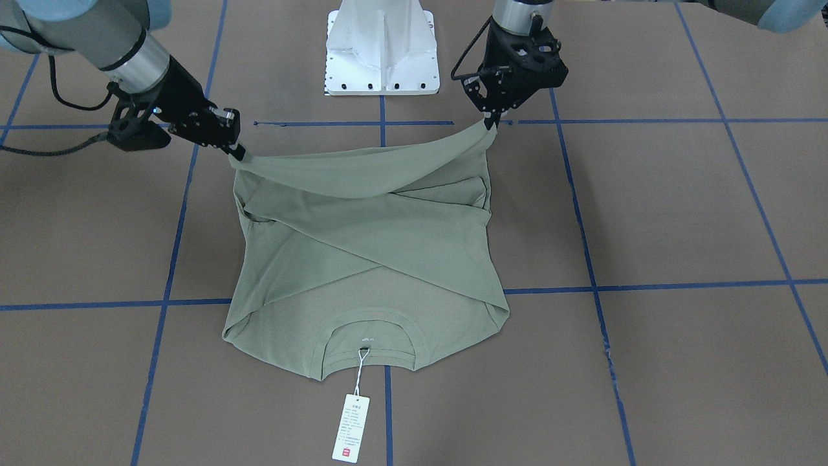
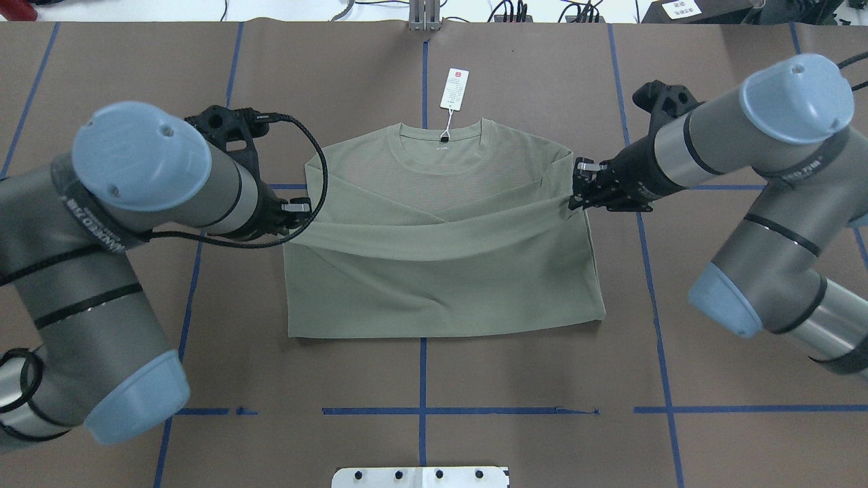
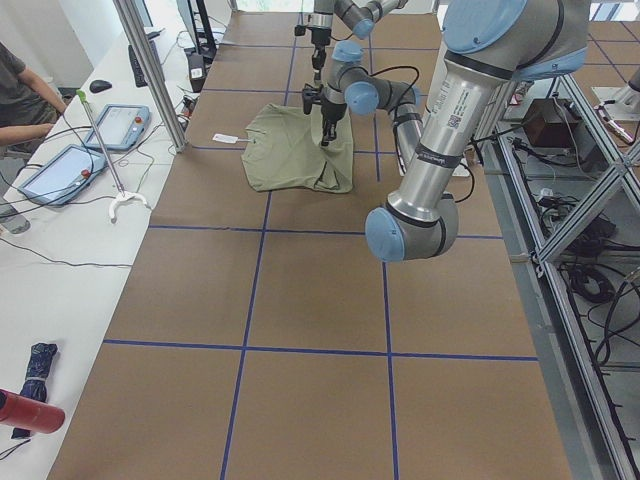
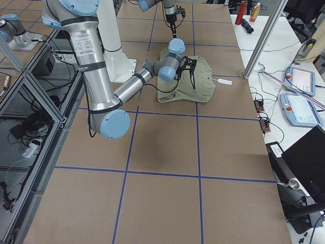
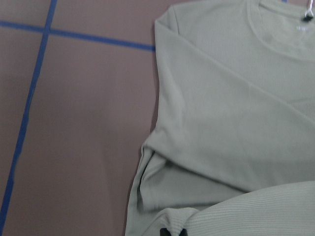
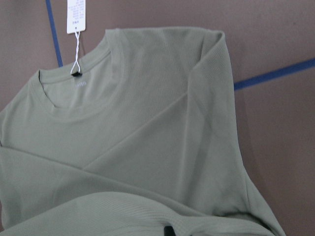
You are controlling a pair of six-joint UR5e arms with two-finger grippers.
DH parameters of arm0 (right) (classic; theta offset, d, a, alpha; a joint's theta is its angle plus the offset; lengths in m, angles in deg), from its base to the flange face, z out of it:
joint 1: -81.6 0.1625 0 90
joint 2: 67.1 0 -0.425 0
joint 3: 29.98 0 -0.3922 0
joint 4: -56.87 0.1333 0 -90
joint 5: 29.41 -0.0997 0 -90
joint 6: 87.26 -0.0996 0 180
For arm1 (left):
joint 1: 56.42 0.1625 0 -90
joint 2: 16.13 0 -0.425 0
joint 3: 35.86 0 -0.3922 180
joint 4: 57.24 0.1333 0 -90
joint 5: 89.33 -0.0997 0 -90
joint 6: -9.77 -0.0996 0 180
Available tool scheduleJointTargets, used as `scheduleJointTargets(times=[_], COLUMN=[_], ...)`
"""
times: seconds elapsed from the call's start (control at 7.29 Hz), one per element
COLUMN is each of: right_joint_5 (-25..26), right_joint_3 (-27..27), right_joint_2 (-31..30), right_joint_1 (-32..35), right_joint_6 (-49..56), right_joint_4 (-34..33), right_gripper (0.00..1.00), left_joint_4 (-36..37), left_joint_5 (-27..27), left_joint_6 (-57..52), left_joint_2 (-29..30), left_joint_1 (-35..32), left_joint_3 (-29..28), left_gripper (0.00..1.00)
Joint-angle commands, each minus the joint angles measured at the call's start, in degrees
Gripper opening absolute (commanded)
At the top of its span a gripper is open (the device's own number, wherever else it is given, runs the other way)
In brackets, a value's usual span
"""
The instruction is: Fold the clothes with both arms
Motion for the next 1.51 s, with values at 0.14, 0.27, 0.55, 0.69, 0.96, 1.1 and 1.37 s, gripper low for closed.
scheduleJointTargets(times=[0.14, 0.27, 0.55, 0.69, 0.96, 1.1, 1.37], right_joint_5=[0.5, 0.9, 1.2, 1.2, 1.5, 1.6, 2.0], right_joint_3=[-17.2, -22.9, -27.8, -28.6, -30.0, -30.4, -30.8], right_joint_2=[11.2, 14.5, 17.2, 17.4, 18.2, 18.2, 18.1], right_joint_1=[4.8, 6.0, 6.7, 6.7, 6.6, 6.6, 6.7], right_joint_6=[5.0, 5.0, 5.8, 5.8, 5.8, 5.9, 5.8], right_joint_4=[0.2, 0.2, 0.5, 1.5, 1.7, 1.8, 1.8], right_gripper=[0.00, 0.00, 0.00, 0.00, 0.00, 0.00, 0.00], left_joint_4=[-14.6, -17.7, -20.1, -20.2, -23.3, -24.6, -25.9], left_joint_5=[-0.1, -0.1, -0.2, -0.2, -0.4, -0.4, -0.5], left_joint_6=[-3.5, -3.5, -3.5, -3.5, -3.5, -3.6, -3.8], left_joint_2=[0.6, 0.9, 2.0, 3.4, 4.3, 4.3, 4.4], left_joint_1=[-5.2, -6.1, -6.9, -7.0, -7.1, -7.7, -8.4], left_joint_3=[-16.3, -19.1, -22.2, -24.2, -28.0, -30.2, -32.3], left_gripper=[0.00, 0.00, 0.00, 0.00, 0.00, 0.00, 0.00])
